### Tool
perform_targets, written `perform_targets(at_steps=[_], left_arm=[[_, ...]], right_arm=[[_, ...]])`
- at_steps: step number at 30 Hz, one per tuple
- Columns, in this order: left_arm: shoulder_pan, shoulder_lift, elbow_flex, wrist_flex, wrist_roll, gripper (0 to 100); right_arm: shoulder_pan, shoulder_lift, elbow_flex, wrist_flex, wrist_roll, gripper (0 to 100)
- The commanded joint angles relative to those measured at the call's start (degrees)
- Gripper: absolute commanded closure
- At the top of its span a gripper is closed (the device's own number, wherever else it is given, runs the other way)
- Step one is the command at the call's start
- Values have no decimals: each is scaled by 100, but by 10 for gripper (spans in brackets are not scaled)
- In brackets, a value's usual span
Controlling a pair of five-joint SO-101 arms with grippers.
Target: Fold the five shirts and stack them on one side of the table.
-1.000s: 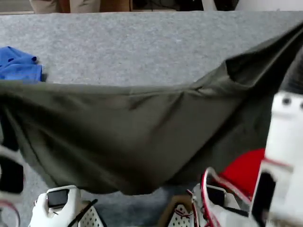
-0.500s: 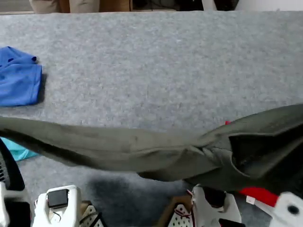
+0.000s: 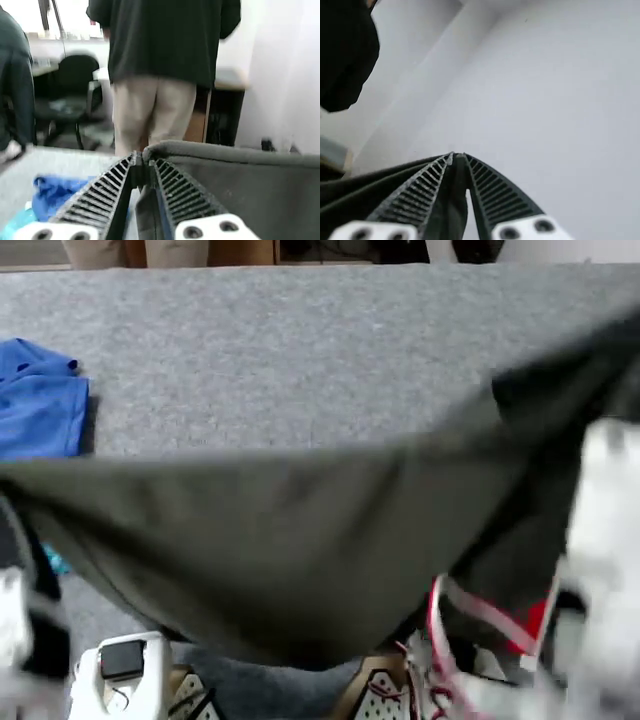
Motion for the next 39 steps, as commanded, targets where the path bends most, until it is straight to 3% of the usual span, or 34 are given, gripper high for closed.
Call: perform_targets(at_steps=[1, 11, 14, 16, 20, 28, 32, 35, 39], left_arm=[[35, 22, 1749, -1073, -35, 981], [70, 40, 6171, -6505, -35, 981], [79, 242, 7042, -8185, -53, 980], [70, 611, 7209, -8782, -70, 980], [44, 1727, 6725, -8914, -44, 980], [35, 3837, 4826, -8853, -35, 981], [26, 4743, 3868, -8193, -35, 981], [-26, 5182, 3253, -7481, -35, 981], [-53, 5270, 2769, -6470, -35, 981]], right_arm=[[-224, 444, 804, -387, 53, 993], [-1033, 1982, 3213, -2813, 53, 993], [-1121, 2624, 3398, -3552, 53, 993], [-1138, 3064, 3389, -4062, 53, 993], [-1147, 3758, 3389, -4897, 53, 993], [-1156, 4295, 3319, -5169, 44, 993], [-1156, 4840, 2747, -5266, 35, 994], [-1138, 5209, 2176, -4765, 26, 994], [-1121, 5349, 1367, -3358, 44, 994]])
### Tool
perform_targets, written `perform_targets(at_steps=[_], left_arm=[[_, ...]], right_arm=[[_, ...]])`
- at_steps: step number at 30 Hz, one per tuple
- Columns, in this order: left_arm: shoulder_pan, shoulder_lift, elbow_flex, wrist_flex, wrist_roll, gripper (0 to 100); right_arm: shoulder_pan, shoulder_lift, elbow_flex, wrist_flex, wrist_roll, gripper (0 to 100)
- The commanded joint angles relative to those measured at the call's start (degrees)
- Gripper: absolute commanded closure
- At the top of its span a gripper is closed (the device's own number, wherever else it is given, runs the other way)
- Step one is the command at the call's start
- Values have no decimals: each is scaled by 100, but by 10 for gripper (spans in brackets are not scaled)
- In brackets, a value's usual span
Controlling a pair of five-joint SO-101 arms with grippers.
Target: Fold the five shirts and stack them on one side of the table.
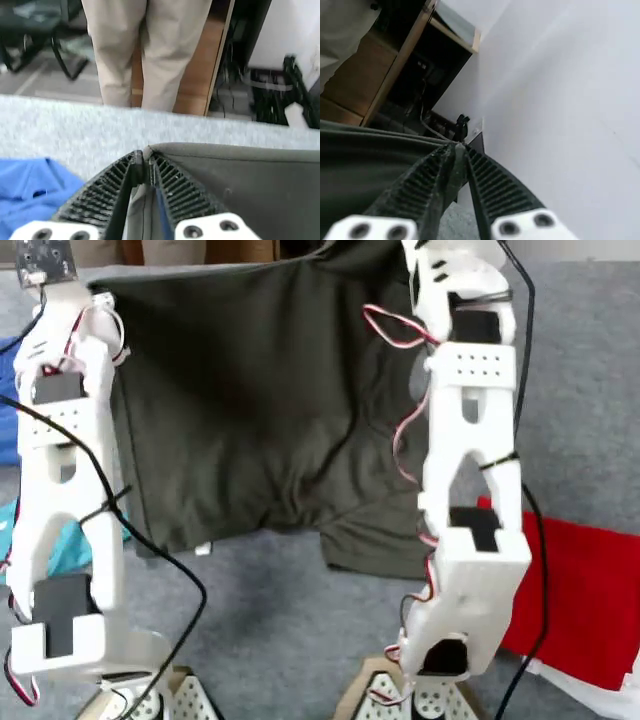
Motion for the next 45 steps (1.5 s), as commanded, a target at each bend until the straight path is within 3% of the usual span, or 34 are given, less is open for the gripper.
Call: perform_targets(at_steps=[1, 8, 13, 18, 23, 26, 31, 45], left_arm=[[-105, -48, -668, 818, -9, 981], [-53, -224, -800, 2778, -44, 981], [-9, -558, -738, 3877, -53, 981], [0, -892, -79, 4123, -281, 981], [290, -1859, 1679, 3956, -668, 981], [290, -2703, 2884, 3358, -668, 981], [281, -3582, 4211, 2778, -668, 981], [-97, -3662, 4651, 3182, -932, 981]], right_arm=[[-22, -13, -963, 1292, 53, 993], [-57, 22, -1982, 4589, 703, 994], [-22, -4, -2053, 5732, 747, 994], [-57, -22, -2097, 6884, 923, 994], [75, -242, -2053, 7587, 949, 994], [127, -505, -1754, 7640, 993, 994], [127, -1420, 136, 7499, 1301, 994], [233, -5235, 6985, 4624, 1468, 994]])
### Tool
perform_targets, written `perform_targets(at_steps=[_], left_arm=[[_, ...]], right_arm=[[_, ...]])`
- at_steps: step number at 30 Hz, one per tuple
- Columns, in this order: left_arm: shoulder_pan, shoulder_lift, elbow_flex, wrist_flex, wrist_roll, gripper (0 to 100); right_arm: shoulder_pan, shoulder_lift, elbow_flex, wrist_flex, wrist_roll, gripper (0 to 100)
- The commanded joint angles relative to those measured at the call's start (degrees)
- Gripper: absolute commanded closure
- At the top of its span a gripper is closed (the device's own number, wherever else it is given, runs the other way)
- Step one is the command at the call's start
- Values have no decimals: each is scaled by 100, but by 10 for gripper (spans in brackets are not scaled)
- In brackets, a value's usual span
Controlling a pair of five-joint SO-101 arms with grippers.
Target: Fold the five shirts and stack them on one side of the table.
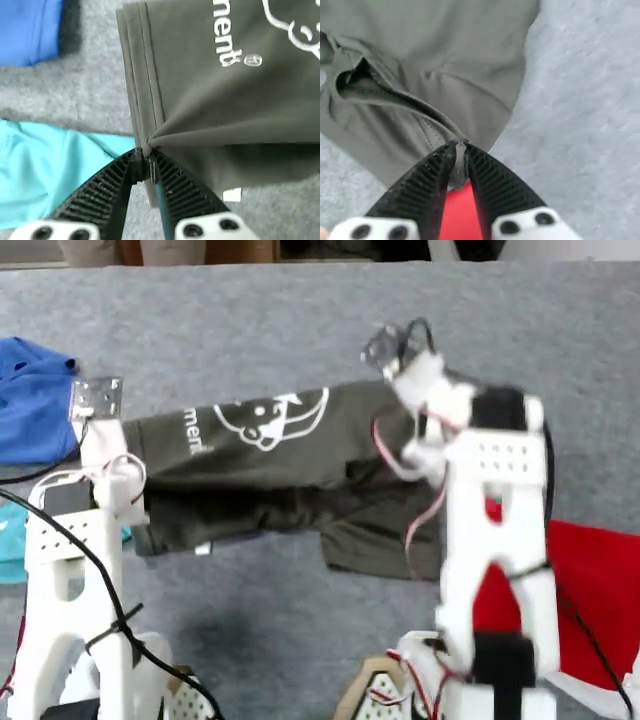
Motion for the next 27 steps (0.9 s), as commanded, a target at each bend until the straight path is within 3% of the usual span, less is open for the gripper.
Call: perform_targets(at_steps=[1, 12, 20, 27], left_arm=[[-18, -189, 202, 0, -114, 981], [352, -207, 1196, -229, -132, 981], [-264, -207, 1187, -404, -149, 981], [-352, -189, 1310, -387, -158, 981]], right_arm=[[110, -927, 1420, -580, 53, 994], [664, -1314, 2695, -1248, 97, 994], [681, -1341, 2765, -1248, 149, 994], [708, -1543, 2818, -1073, 149, 994]])
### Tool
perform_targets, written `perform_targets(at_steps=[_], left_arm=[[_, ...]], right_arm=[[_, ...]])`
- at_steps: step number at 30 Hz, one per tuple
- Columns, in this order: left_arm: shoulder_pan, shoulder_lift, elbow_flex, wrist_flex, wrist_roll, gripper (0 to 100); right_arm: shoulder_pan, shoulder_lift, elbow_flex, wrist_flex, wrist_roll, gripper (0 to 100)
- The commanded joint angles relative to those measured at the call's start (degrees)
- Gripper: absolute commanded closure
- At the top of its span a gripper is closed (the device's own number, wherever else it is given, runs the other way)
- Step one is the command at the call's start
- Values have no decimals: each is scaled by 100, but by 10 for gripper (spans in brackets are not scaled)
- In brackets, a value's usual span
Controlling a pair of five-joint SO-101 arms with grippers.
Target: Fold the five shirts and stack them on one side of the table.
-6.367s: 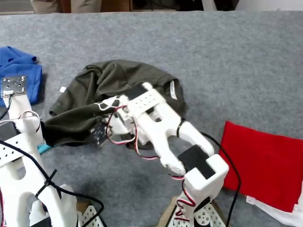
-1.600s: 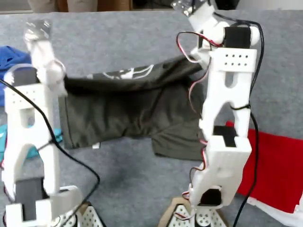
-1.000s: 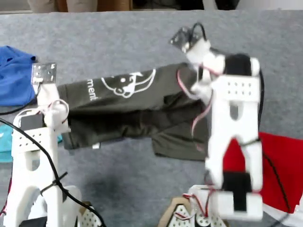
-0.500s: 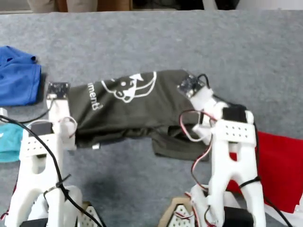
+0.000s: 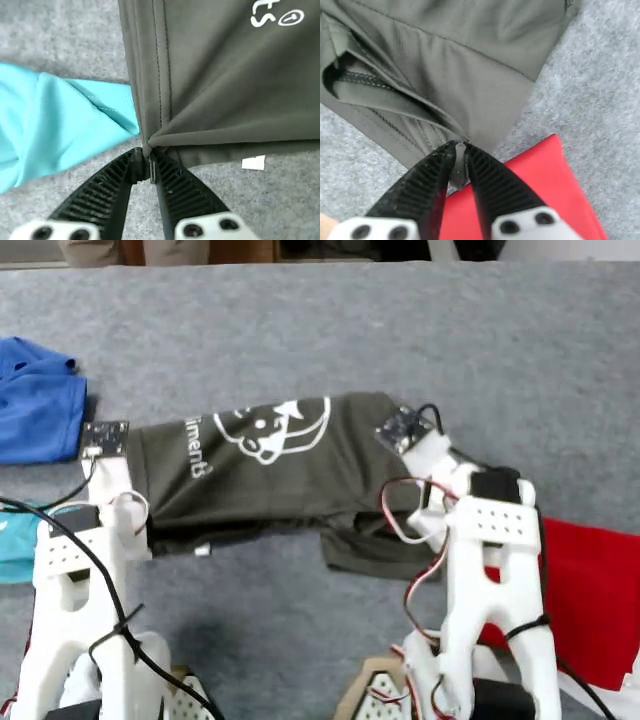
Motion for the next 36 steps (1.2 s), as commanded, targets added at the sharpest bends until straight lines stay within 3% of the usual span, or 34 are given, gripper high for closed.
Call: perform_targets(at_steps=[1, 8, 12, 16, 19, 28, 32, 36], left_arm=[[-35, -127, 26, -62, -44, 981], [-18, -92, 35, -62, -44, 981], [-18, -127, 35, -26, -44, 976], [-79, -136, 9, -18, 0, 850], [-79, -145, -53, -9, 229, 792], [-448, -145, -1767, 853, 281, 795], [-668, -119, -2505, 1090, 281, 904], [-633, -136, -2884, 1134, 290, 978]], right_arm=[[145, -435, 127, 62, 88, 994], [119, -1165, 875, 35, 519, 989], [110, -1455, 1051, 44, 589, 894], [110, -1640, 1033, 88, 721, 763], [110, -1789, 980, 114, 756, 742], [110, -2299, -338, 1609, 932, 742], [110, -2475, -479, 1855, 1081, 742], [110, -2343, -505, 1292, 923, 770]])
